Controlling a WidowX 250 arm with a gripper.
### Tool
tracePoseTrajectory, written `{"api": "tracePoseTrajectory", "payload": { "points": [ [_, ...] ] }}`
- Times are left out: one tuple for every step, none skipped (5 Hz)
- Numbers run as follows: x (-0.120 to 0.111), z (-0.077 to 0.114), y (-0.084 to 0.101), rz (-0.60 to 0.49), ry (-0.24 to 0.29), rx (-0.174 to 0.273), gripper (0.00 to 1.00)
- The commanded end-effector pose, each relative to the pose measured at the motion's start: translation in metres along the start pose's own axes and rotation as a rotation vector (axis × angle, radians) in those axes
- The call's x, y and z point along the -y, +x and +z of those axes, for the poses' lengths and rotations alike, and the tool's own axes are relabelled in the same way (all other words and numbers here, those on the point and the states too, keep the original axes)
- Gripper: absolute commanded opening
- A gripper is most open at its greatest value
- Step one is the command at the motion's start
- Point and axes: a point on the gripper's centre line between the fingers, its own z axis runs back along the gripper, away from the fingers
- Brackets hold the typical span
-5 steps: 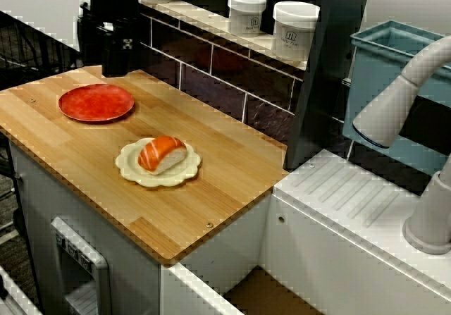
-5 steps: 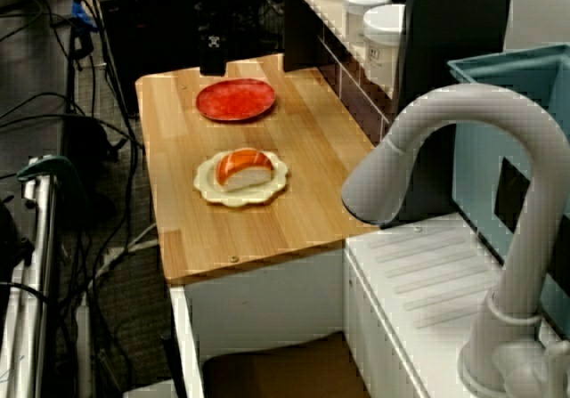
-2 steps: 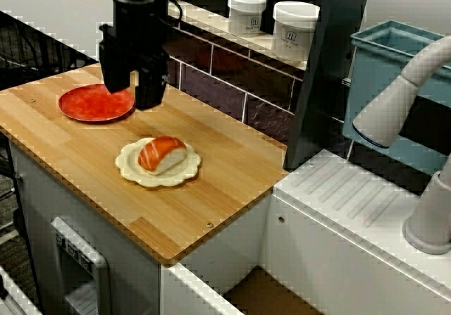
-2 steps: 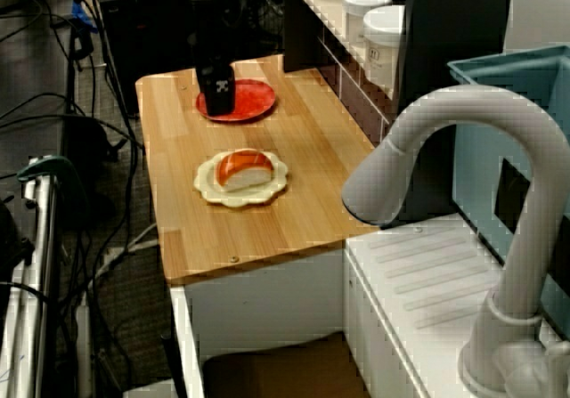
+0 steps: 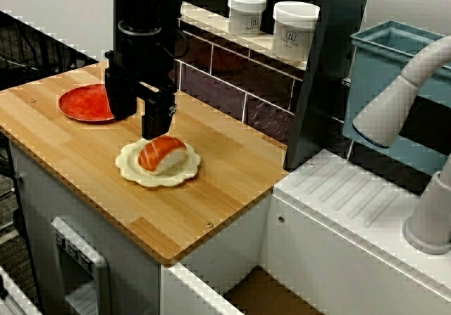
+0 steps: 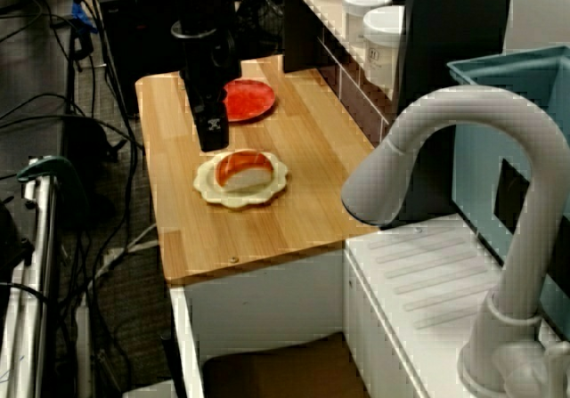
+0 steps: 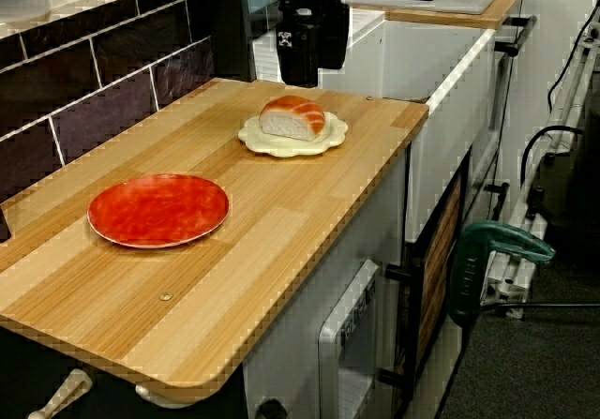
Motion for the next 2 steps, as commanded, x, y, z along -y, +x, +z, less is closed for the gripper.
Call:
{"api": "tracePoseTrajectory", "payload": {
  "points": [
    [0.0002,-0.0151,0.0122,0.004,-0.003,0.04,1.0],
    [-0.0066,-0.023,0.0204,0.025,-0.034,0.031,1.0]
  ]
}}
